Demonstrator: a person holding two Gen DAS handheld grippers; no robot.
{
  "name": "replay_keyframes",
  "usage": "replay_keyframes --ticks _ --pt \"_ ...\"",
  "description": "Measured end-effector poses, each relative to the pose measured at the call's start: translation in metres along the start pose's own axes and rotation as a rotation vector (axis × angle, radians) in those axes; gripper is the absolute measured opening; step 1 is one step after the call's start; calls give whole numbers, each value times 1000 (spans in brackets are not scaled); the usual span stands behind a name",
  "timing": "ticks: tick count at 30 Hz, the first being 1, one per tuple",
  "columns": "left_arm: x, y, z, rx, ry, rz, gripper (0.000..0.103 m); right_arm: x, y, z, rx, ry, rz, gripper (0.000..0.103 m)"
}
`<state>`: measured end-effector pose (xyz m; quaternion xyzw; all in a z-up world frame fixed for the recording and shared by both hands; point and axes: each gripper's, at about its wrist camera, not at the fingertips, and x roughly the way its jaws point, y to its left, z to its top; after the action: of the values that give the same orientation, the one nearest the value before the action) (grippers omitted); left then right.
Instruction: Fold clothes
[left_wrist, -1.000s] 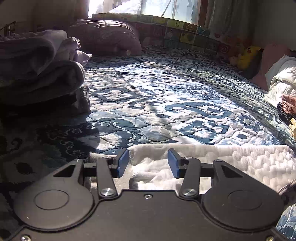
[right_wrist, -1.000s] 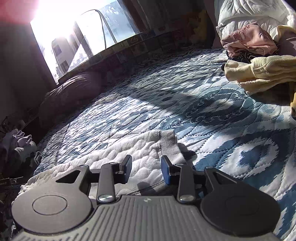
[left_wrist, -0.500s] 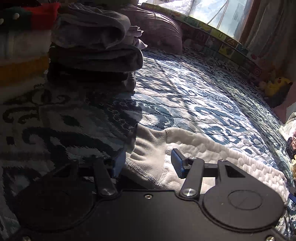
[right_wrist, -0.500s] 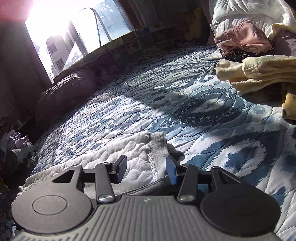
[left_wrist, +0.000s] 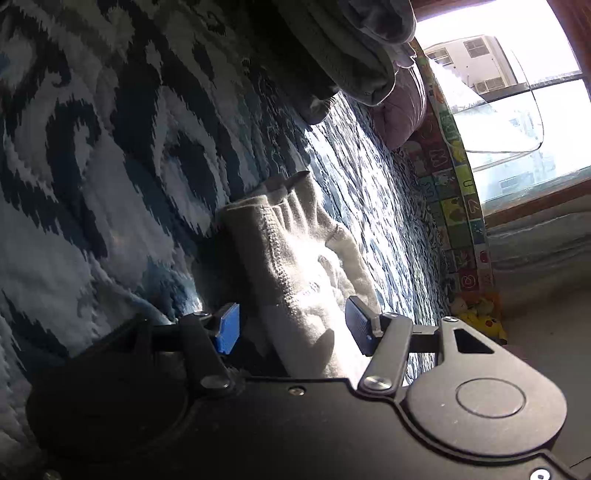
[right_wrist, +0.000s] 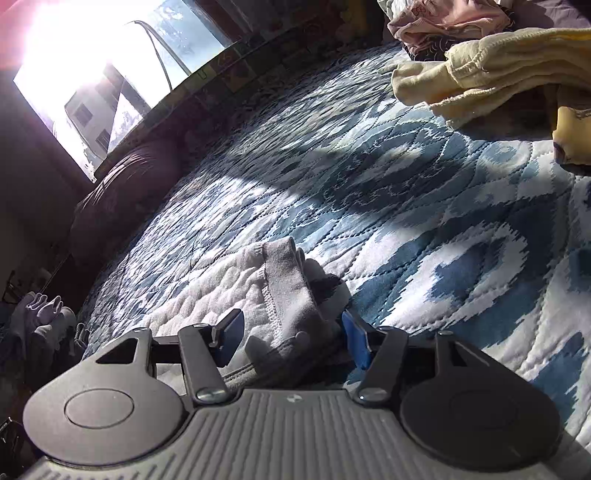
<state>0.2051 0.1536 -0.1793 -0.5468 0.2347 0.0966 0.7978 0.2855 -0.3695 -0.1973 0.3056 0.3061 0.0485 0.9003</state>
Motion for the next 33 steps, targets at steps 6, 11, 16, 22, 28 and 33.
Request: replay_keyframes --ticks 6,11,16,22,28,33 --pt "2 -6 6 127 -62 18 14 6 17 -6 -72 65 51 35" --pt "-14 16 30 151 -86 60 19 6 32 -18 -86 125 118 40" --pt "-26 21 32 125 -80 -23 61 -4 25 -9 -39 50 67 59" --pt "-30 25 32 73 -81 -25 61 0 11 -9 43 57 101 65" --pt "-16 12 29 107 -86 6 57 5 15 -11 30 66 114 62" --pt "-7 -5 26 161 -78 33 16 9 17 -12 16 81 123 48"
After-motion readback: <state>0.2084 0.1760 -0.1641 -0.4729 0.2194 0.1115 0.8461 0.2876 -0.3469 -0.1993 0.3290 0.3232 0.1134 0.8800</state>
